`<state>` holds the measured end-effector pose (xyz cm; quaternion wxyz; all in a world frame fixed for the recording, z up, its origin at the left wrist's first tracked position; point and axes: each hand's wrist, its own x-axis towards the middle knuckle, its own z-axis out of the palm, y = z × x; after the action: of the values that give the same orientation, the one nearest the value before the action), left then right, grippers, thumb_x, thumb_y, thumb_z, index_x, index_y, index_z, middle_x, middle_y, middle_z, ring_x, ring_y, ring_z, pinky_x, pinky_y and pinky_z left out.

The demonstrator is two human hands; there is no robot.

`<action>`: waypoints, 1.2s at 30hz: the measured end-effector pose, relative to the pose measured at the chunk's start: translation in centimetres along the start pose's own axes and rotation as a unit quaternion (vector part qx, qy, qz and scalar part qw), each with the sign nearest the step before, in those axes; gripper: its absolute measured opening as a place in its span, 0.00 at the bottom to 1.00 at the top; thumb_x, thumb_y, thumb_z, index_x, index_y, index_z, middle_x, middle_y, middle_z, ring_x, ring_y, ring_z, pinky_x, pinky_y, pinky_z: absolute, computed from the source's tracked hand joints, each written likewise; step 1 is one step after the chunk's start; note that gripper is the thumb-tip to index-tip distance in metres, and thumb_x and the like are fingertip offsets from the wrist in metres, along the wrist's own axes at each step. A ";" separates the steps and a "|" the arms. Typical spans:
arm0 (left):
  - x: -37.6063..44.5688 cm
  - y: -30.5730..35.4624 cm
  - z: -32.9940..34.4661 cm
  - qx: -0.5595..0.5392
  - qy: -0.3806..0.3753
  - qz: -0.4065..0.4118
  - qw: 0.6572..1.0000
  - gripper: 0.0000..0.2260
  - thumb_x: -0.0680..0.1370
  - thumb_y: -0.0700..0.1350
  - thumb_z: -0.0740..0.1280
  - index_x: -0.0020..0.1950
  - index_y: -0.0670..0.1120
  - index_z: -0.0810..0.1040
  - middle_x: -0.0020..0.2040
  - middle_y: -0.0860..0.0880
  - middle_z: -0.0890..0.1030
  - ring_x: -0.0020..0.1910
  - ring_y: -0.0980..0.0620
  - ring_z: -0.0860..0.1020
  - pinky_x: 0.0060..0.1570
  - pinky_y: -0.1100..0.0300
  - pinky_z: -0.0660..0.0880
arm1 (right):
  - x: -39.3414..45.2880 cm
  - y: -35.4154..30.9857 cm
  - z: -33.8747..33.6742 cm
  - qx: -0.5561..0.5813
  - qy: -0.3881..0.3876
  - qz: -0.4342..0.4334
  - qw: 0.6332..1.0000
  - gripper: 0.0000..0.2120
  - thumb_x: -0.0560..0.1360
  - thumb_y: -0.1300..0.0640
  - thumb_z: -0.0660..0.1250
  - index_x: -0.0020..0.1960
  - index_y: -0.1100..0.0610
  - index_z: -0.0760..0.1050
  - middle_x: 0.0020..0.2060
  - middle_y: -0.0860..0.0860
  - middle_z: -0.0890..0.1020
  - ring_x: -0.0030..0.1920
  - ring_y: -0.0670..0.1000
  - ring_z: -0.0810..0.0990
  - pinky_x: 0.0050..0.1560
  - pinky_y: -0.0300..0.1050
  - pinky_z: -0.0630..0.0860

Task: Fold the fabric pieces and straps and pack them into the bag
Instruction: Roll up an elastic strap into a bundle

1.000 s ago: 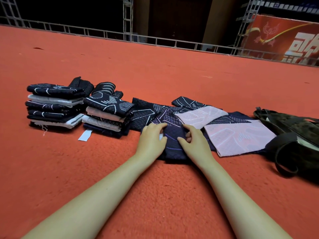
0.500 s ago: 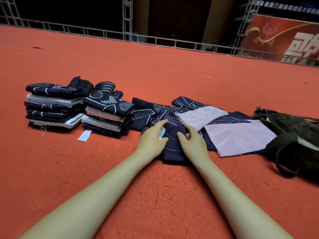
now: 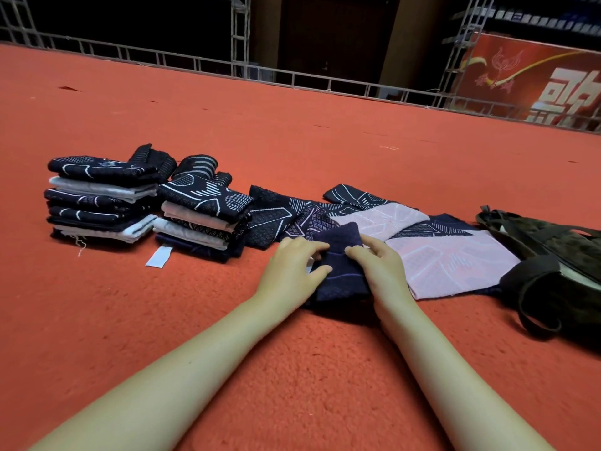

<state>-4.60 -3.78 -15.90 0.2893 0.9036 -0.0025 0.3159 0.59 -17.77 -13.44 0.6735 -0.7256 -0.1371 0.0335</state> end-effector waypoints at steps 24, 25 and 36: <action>1.1 -2.6 -1.9 0.054 -0.051 -0.183 0.980 0.23 0.80 0.45 0.59 0.75 0.46 0.60 0.67 0.40 0.70 0.67 0.40 0.65 0.66 0.52 0.60 | -2.0 1.2 3.1 -0.132 -0.150 -0.021 0.980 0.30 0.72 0.59 0.72 0.71 0.52 0.64 0.54 0.51 0.80 0.47 0.46 0.80 0.45 0.38 0.77; 1.1 -2.8 -1.9 0.071 -0.062 -0.196 0.976 0.22 0.80 0.46 0.58 0.74 0.46 0.61 0.67 0.40 0.69 0.66 0.39 0.65 0.66 0.51 0.60 | -2.0 1.1 3.1 -0.106 -0.153 -0.004 0.982 0.29 0.72 0.59 0.71 0.70 0.51 0.65 0.53 0.52 0.81 0.47 0.47 0.81 0.43 0.38 0.77; 1.6 -2.4 -3.4 -0.102 -0.041 -0.162 0.981 0.21 0.76 0.40 0.62 0.69 0.49 0.69 0.64 0.49 0.73 0.65 0.54 0.70 0.64 0.63 0.63 | -1.3 0.6 2.1 -0.005 -0.115 -0.059 0.992 0.20 0.68 0.64 0.67 0.58 0.51 0.77 0.54 0.50 0.83 0.54 0.48 0.80 0.57 0.40 0.76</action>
<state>-4.79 0.30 -14.15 0.4271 0.8698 0.1003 0.2257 -1.02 -16.12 -14.35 0.6505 -0.7107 -0.2568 0.0762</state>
